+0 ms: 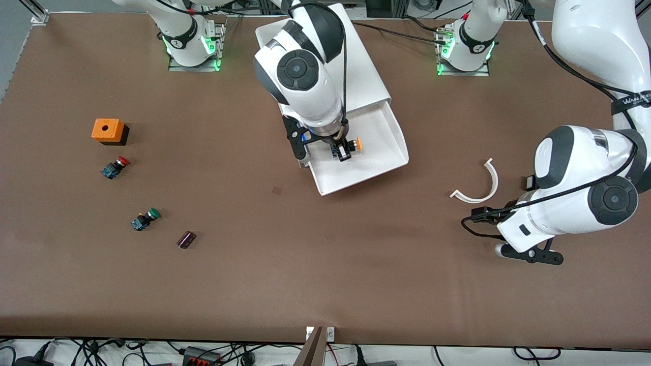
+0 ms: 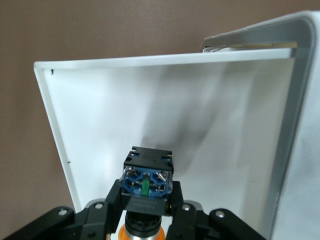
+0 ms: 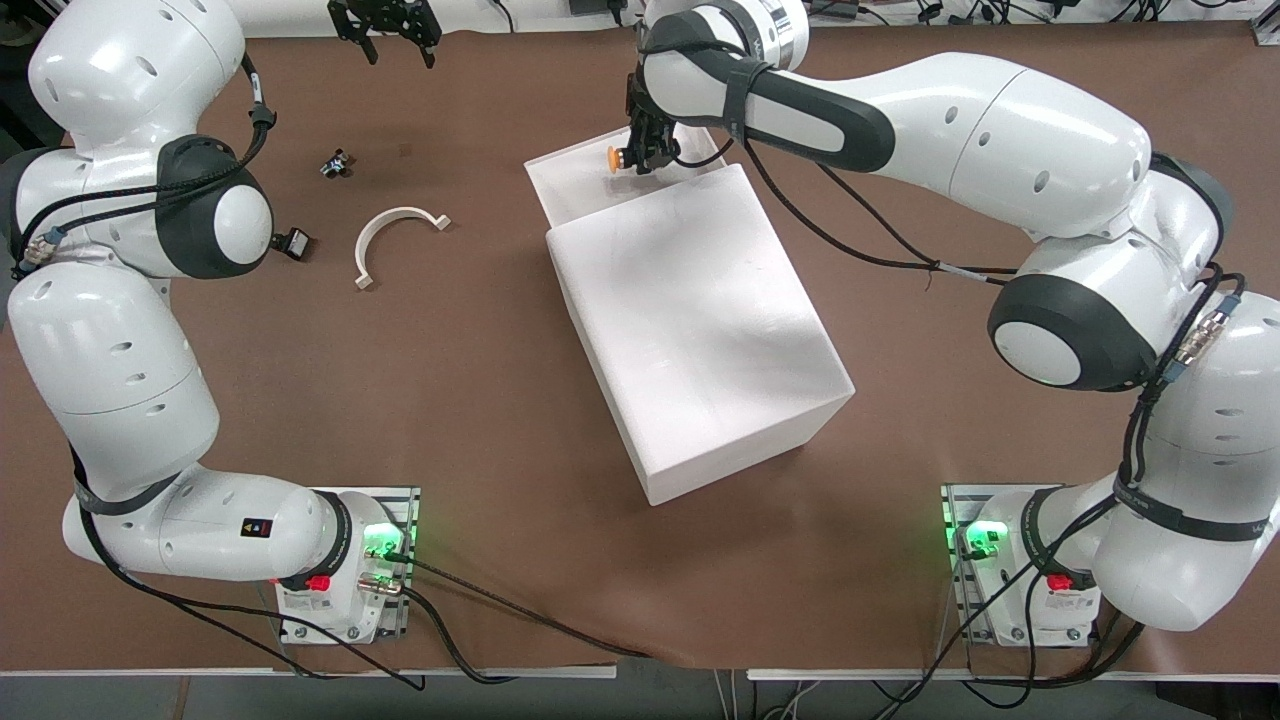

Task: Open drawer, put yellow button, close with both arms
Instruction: 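Lower the yellow button into the open drawer and open the right gripper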

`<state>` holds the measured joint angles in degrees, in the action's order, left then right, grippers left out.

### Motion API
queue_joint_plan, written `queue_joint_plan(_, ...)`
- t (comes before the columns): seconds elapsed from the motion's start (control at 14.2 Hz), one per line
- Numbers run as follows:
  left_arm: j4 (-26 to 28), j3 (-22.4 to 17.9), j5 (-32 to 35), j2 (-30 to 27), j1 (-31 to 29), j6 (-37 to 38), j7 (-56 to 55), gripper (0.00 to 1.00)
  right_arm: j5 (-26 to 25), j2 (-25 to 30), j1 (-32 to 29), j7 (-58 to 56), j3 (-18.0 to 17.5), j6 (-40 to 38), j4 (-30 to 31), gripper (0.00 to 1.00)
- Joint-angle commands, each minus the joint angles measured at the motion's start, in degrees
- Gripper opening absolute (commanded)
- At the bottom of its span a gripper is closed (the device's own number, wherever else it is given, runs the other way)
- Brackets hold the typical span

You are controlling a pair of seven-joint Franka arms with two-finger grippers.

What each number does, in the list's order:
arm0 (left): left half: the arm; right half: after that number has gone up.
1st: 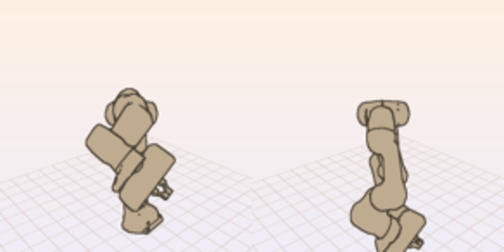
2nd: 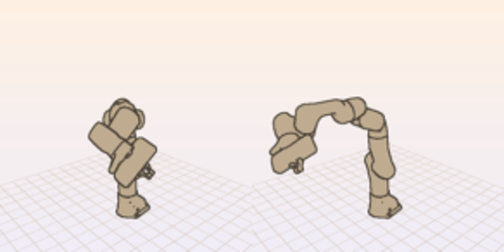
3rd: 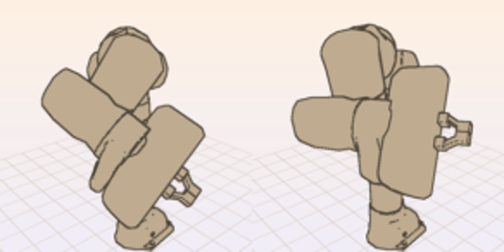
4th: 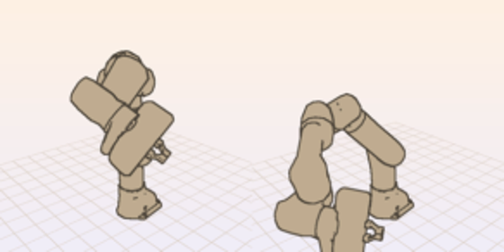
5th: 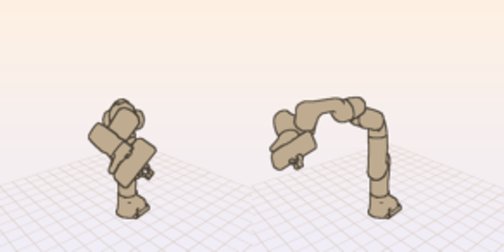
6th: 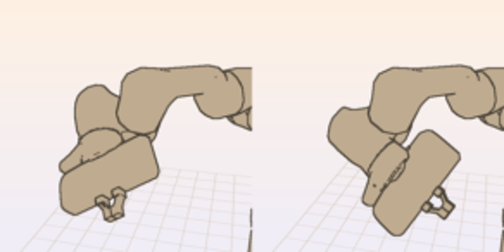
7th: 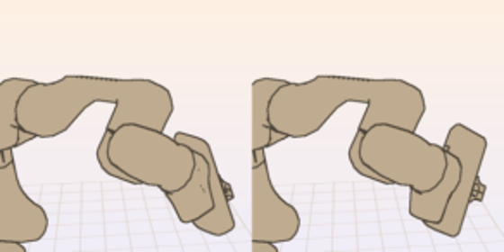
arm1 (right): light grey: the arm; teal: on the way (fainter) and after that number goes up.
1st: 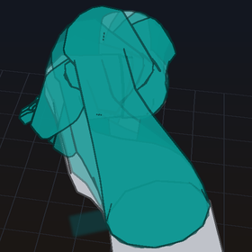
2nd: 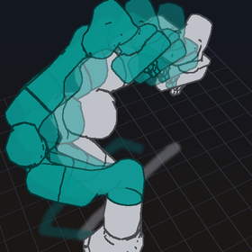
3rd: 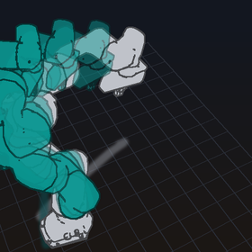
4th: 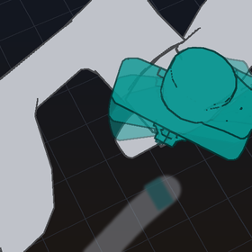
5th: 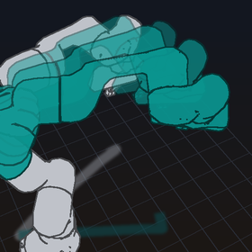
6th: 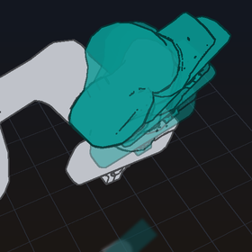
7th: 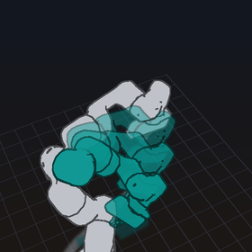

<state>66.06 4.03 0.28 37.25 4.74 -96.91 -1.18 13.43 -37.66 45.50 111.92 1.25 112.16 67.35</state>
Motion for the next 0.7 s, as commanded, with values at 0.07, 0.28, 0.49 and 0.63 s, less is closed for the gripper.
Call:
queue_joint_plan(0.07, 0.21, 0.8, 0.78, -0.34, -0.25, 0.5, -2.77, 1.0, -1.22, -3.02, 2.05, 4.61, 0.77, -0.1, -2.75, 0.05)
queue_joint_plan(0.28, 0.21, 0.89, 0.78, -0.34, -0.25, 0.5, -2.86, 1.0, -1.31, -3.47, 2.23, 4.89, 0.77, 0.52, -2.75, 0.05)
queue_joint_plan(0.49, 0.21, 0.8, 0.78, -0.34, -0.25, 0.5, -2.86, 1.0, -1.31, -3.39, 2.4, 9.52, 1.12, 0.25, -2.84, 1.0)
queue_joint_plan(0.63, 0.21, 0.89, 0.78, -0.34, -0.25, 0.5, -2.86, 1.0, -1.22, -2.86, 1.88, 10.25, 1.56, -0.8, -4.41, 1.0)
